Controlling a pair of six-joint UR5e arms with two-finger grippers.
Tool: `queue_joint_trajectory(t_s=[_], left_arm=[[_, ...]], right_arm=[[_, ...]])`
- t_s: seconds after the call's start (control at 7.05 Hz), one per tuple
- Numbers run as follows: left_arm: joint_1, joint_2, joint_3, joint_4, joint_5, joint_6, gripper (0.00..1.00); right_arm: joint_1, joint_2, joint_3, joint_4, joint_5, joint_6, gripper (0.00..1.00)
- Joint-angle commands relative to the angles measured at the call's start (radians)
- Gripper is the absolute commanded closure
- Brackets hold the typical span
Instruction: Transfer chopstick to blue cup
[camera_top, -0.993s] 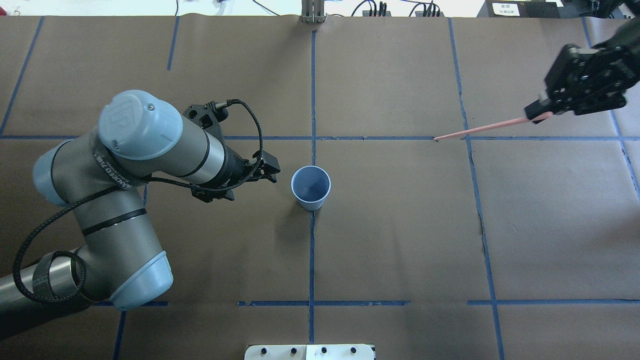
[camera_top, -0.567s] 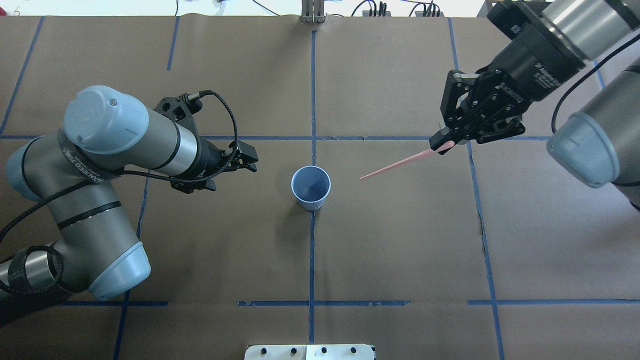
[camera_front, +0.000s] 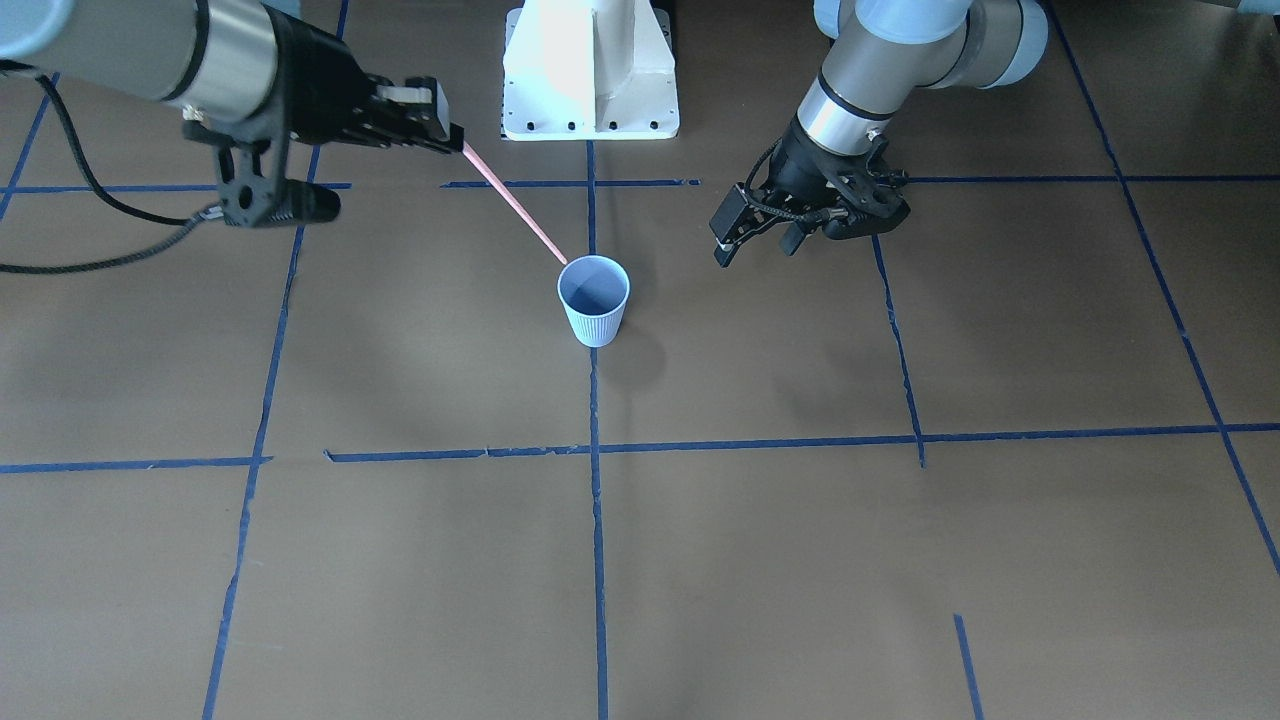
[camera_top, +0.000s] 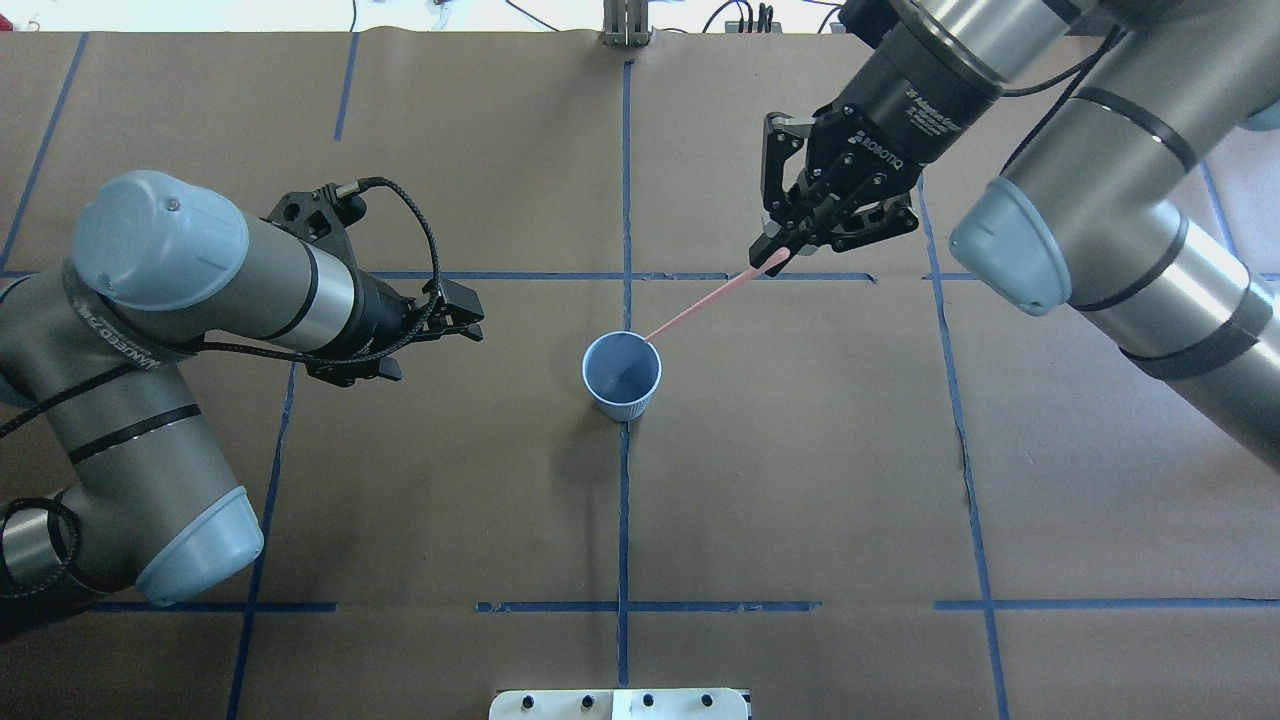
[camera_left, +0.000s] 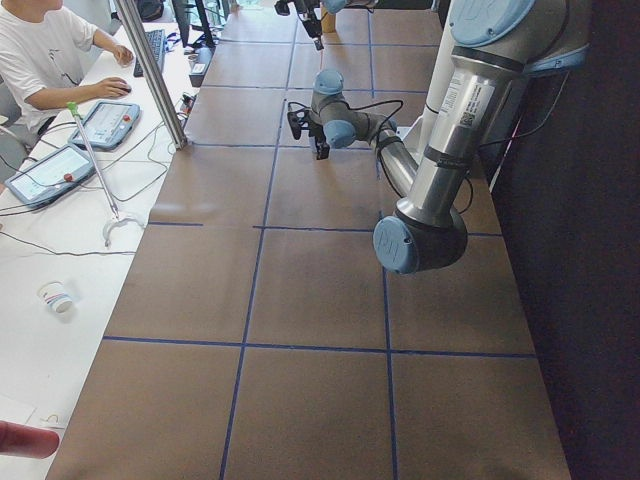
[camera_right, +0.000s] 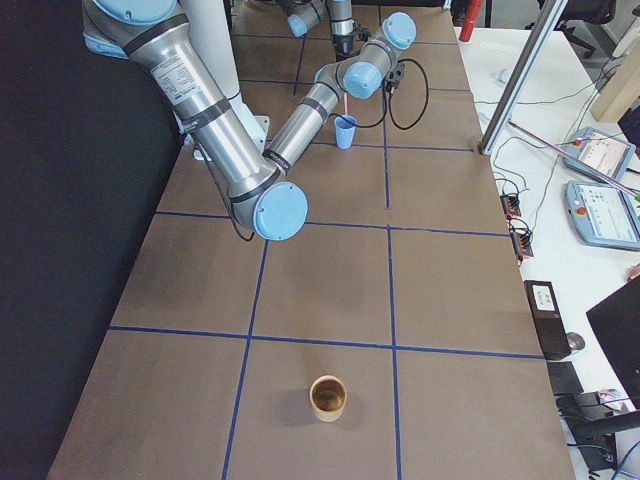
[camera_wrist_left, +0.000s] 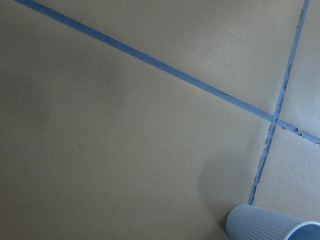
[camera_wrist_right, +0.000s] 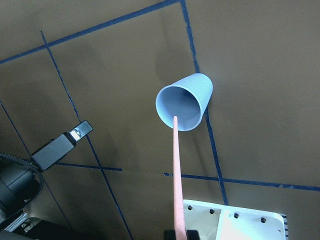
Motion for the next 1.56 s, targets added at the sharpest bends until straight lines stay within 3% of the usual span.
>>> queue_joint_trajectory(t_s=[0.0, 0.57, 0.99, 1.13, 1.28, 1.42], left_arm=[[0.002, 0.001, -0.001, -0.001, 0.000, -0.018, 0.00], [0.002, -0.002, -0.010, 0.001, 0.000, -0.049, 0.00], [0.002, 0.000, -0.016, 0.002, 0.002, -0.051, 0.00], [0.002, 0.000, -0.016, 0.002, 0.002, -0.051, 0.00], [0.002, 0.000, -0.016, 0.002, 0.002, -0.049, 0.00], [0.000, 0.003, -0.024, 0.002, 0.000, -0.049, 0.00]], right_arm=[[-0.022, 0.033, -0.071, 0.045, -0.016, 0.000, 0.99], [-0.116, 0.037, -0.137, 0.054, -0.111, 0.000, 0.95], [-0.153, 0.062, -0.235, 0.164, -0.154, 0.002, 0.58], [-0.151, 0.063, -0.235, 0.166, -0.154, 0.005, 0.22], [-0.127, 0.066, -0.226, 0.169, -0.154, 0.044, 0.01], [-0.052, 0.048, -0.180, 0.166, -0.151, 0.058, 0.00]])
